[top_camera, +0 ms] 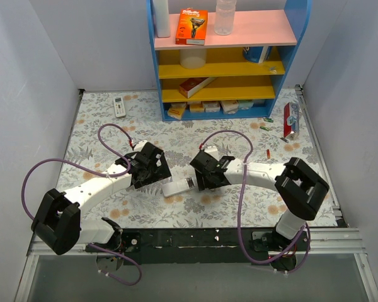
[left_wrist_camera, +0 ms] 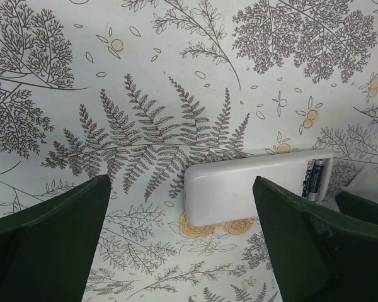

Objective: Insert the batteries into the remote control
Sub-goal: Move the battery cover to the center of the board, then pick up the battery cover at the center of the board.

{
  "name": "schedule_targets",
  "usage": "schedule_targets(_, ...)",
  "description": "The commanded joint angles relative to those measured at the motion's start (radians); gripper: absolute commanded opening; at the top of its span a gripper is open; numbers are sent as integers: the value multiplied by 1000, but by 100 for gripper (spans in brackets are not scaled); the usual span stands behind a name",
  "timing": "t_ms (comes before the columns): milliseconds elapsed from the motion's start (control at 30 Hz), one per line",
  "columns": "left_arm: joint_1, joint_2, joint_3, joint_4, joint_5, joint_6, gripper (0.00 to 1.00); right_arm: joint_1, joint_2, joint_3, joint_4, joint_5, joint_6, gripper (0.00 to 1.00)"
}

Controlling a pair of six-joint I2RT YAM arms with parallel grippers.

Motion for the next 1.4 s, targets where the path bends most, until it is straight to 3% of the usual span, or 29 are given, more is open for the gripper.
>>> schedule_targets(0, 4, -11, -8, 16, -16, -3, 98, -48, -71, -87, -38, 43, -40, 78)
schedule_targets(233, 2, -13, -9, 22, -7, -3, 98, -141, -188, -165, -89, 8, 45, 77)
schedule_targets(400, 4, -20, -14, 29, -3, -6, 98, -141, -252, -158, -20, -52, 82, 80)
schedule_targets(800, 4, -59, -32, 26, 5, -14, 98, -160, -127, -70, -60, -9, 236, 86)
schedule_targets(1367, 2, -71, -43, 32, 10, -15, 98, -184, -85, -122, -46, -30, 304, 71)
